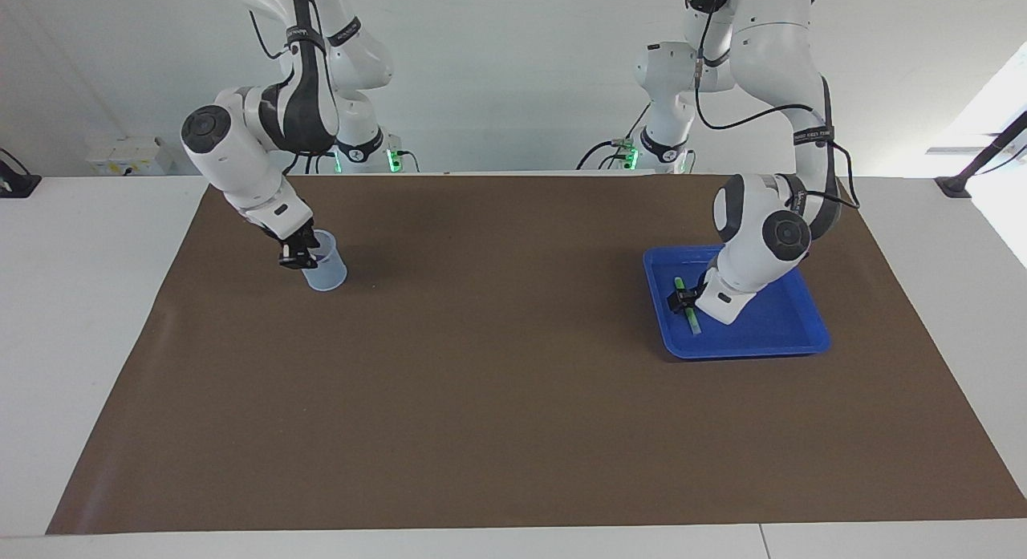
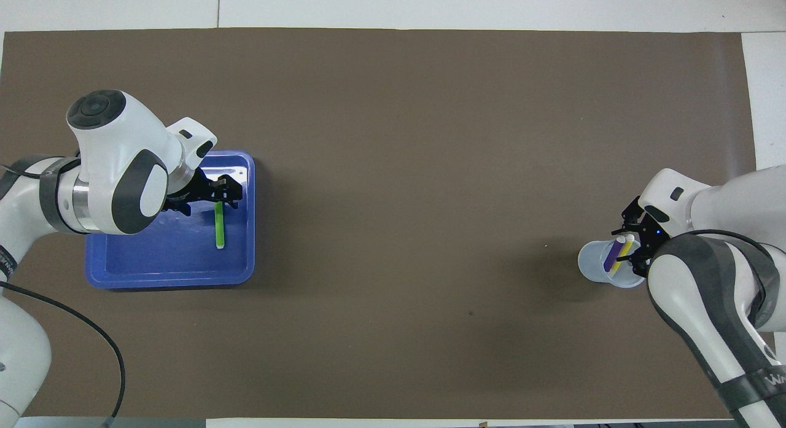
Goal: Right arm passes pens to left for tray arrangement
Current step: 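Lift the purple pen from the cup with the right gripper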
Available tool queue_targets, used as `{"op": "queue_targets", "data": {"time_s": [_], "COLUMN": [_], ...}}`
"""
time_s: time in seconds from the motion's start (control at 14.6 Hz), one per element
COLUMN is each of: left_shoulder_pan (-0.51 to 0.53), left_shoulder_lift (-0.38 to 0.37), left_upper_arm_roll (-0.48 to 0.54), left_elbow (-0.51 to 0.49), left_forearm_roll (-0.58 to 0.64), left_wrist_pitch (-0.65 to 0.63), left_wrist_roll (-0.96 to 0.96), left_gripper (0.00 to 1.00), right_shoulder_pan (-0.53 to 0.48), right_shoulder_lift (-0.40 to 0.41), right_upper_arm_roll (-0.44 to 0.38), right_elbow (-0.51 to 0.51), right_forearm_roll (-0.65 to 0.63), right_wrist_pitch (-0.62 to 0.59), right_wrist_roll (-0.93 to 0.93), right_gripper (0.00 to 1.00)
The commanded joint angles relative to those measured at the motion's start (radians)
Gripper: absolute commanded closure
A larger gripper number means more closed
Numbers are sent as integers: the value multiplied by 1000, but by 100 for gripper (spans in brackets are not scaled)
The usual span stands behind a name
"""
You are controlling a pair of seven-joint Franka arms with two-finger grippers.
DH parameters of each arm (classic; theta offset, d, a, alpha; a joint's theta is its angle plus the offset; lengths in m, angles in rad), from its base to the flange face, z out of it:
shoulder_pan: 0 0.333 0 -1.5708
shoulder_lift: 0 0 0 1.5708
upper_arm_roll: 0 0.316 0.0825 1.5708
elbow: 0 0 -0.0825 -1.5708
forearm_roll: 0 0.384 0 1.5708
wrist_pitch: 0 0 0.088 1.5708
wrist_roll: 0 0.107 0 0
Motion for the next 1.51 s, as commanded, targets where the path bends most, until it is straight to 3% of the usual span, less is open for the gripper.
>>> {"op": "queue_targets", "data": {"time_s": [0.0, 0.14, 0.48, 0.89, 1.03, 1.44], "left_shoulder_pan": [13, 23, 39, 36, 33, 45], "left_shoulder_lift": [-48, -94, -197, -315, -341, -352], "left_upper_arm_roll": [-3, 0, 5, -3, -18, -60], "left_elbow": [59, 96, 107, 108, 106, 139], "left_forearm_roll": [-2, -61, -88, -89, -144, -181], "left_wrist_pitch": [-126, -208, -344, -426, -429, -399], "left_wrist_roll": [-2, -5, -8, -134, -163, -235], "left_gripper": [0, 0, 0, 0, 0, 0], "right_shoulder_pan": [-18, -18, -18, -21, -23, -18], "right_shoulder_lift": [-24, -22, -22, -15, -11, -36], "right_upper_arm_roll": [11, 11, 11, 11, 11, 6], "right_elbow": [-23, -20, -17, 15, 55, 250], "right_forearm_roll": [-5, -5, -3, 4, 24, 35], "right_wrist_pitch": [9, 5, 1, -36, -95, -361], "right_wrist_roll": [-15, -13, -9, 2, 34, 262], "right_gripper": [55, 58, 76, 78, 78, 94]}}
